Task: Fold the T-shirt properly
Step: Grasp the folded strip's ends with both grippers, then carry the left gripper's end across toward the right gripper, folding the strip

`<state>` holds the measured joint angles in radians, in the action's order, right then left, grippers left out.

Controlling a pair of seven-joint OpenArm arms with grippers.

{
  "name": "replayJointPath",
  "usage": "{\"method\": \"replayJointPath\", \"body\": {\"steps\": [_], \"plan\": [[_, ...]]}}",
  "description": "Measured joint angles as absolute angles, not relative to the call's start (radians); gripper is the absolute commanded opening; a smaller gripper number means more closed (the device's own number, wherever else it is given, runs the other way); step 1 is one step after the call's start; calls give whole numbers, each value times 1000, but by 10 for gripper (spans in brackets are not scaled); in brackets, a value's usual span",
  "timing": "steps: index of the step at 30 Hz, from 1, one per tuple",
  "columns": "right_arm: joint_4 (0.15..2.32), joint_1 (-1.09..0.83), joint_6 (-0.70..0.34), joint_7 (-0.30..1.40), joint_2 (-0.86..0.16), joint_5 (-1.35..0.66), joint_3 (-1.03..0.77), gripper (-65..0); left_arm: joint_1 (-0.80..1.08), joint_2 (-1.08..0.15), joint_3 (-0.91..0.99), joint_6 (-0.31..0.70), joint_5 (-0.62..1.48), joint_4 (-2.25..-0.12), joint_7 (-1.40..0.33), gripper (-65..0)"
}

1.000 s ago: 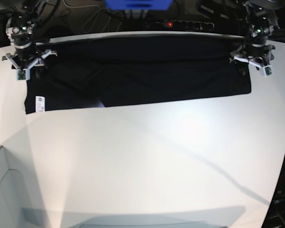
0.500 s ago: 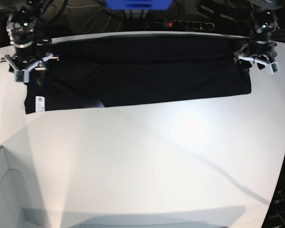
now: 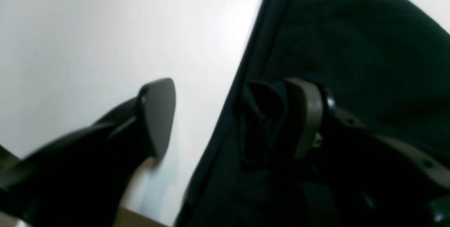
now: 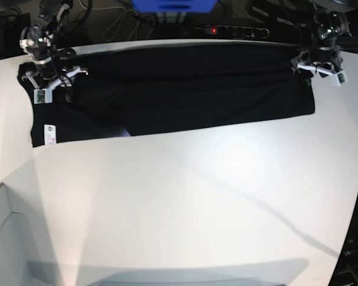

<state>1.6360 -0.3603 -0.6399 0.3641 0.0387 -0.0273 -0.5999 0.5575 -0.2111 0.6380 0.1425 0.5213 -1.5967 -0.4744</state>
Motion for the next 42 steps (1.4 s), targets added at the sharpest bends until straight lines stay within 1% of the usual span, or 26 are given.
{"method": "replayJointPath", "body": {"steps": [10, 12, 17, 22, 26, 34, 42], "plan": [[1635, -360, -648, 367, 31, -26, -600, -333, 556, -219, 558, 134, 509, -1588, -429, -212], [1636, -360, -648, 367, 31, -26, -599, -333, 553, -219, 541, 134, 508, -1588, -425, -238], [1636, -360, -650, 366, 30, -26, -599, -333, 548, -219, 506, 132, 513, -1589, -414, -397], [1636, -360, -650, 366, 30, -26, -599, -333, 547, -219, 503, 146, 533, -1569, -401, -523], [1635, -345, -650, 378, 30, -22, -600, -333, 530, -222, 505, 154, 541, -1559, -405, -650], [1631, -337, -650, 380, 29, -19, -599, -333, 526, -212, 581, 150, 524, -1624, -504, -650], [1631, -336, -650, 381, 30, -19, -599, -333, 535, -202, 598, 144, 520, -1833, -509, -650]]}}
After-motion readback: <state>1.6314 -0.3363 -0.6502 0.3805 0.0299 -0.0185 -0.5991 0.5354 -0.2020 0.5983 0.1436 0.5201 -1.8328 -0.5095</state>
